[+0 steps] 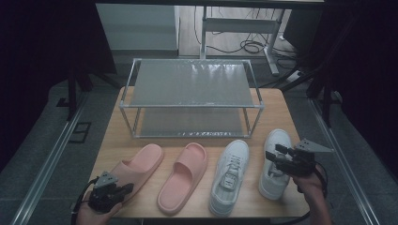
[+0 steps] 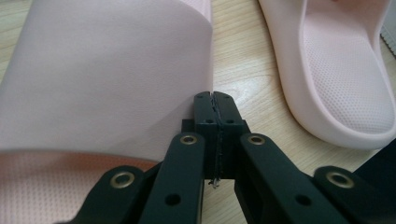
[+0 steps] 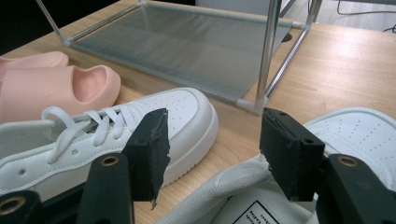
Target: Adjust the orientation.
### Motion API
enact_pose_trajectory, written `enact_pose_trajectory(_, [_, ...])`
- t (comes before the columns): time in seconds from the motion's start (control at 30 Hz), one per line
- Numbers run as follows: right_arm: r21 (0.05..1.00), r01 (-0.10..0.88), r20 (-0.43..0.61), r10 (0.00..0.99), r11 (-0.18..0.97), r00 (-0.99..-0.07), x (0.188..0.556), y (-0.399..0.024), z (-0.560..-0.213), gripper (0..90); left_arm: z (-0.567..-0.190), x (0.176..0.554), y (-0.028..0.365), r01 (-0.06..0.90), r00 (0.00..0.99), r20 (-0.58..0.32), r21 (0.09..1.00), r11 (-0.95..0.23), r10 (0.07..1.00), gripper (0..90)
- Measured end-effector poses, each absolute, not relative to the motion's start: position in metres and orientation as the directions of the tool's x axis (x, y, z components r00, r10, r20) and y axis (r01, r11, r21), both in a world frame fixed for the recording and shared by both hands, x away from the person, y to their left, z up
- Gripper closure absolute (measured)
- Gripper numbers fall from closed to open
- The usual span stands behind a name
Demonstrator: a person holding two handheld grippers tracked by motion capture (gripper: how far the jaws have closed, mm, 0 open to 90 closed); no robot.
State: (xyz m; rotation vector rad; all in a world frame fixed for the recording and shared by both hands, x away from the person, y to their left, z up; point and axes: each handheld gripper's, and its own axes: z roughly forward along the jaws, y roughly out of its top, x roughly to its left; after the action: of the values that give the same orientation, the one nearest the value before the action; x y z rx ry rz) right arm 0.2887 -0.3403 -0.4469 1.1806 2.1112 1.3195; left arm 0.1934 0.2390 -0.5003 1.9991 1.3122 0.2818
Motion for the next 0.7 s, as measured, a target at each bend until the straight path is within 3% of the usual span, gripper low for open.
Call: enact_pose_trajectory(0.7, [0.872, 0.446, 0.104, 0.815, 0.201, -0.571, 0.287, -0.341, -0.445, 42.7, -0.499, 0.209, 0.277, 0.734, 0.379, -0.179, 0.655, -0.177, 0.908, 90.0])
